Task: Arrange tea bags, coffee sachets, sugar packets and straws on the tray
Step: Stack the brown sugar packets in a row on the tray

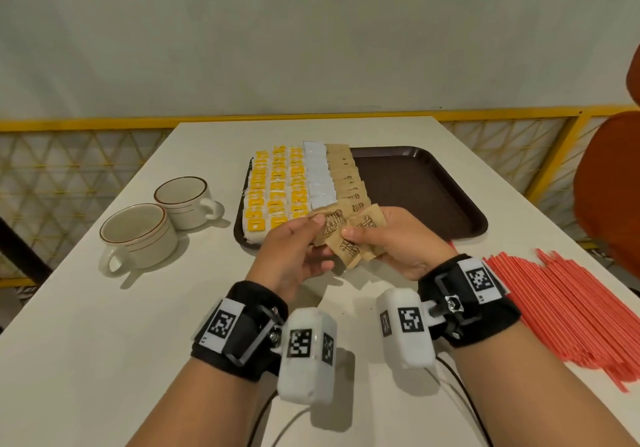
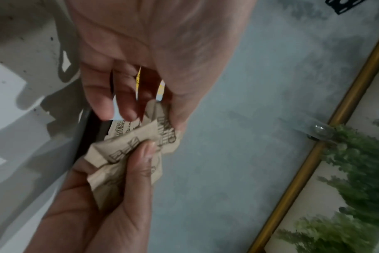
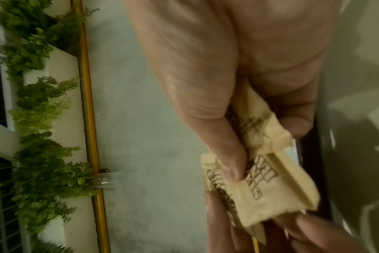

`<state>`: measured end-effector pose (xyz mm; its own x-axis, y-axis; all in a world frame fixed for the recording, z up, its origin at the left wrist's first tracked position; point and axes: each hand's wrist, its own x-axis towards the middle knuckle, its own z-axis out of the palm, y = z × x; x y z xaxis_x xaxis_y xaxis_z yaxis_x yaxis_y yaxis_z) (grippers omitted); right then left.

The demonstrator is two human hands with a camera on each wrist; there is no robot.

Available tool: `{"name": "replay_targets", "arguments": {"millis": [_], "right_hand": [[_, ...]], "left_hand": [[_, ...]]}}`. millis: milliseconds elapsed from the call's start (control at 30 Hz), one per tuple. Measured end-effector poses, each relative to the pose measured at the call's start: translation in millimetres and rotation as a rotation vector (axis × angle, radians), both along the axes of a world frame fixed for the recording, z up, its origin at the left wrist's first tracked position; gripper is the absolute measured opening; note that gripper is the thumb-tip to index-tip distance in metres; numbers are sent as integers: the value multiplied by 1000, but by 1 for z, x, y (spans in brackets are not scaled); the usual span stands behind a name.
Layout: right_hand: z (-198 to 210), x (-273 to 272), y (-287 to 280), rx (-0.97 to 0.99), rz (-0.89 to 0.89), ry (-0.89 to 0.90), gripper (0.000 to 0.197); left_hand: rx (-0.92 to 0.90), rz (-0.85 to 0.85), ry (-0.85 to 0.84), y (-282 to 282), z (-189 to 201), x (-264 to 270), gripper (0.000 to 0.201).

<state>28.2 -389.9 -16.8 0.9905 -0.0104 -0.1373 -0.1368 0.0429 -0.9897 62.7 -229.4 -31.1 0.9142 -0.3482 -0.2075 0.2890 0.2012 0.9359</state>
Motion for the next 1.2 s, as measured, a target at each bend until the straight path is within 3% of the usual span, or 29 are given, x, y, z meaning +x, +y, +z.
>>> {"name": "replay_targets", "arguments": {"millis": [233,400,500,633,733,933,1067,1200], "right_hand": [[-6,-1,8,49,-7,4,30],[0,-1,-2,188,-180,-46,22],[0,-1,-4,223,-197,-55,23],[-9,0,12,63,-206,-110,19],[-11,2,16,-6,-212,-118,10],[2,1,1,276,-97,93,33],[0,2,-11,200,-51,-66,48],[-4,1,-9,-83,38,-133,42]], "left_hand": [[-95,22,-19,-5,-4,-2,30],[-194,77,40,-2,-4,3,29],[-190,9,75,-4,-4,3,34],[-345,-119,171,-11,0,-5,46],[-368,-108,149,-12,-4,-6,30],[-396,-32,223,-9,-8,2,26],[-359,-29,243,-5,-7,5,28],[-236,-109,239,-5,-6,4,31]]}}
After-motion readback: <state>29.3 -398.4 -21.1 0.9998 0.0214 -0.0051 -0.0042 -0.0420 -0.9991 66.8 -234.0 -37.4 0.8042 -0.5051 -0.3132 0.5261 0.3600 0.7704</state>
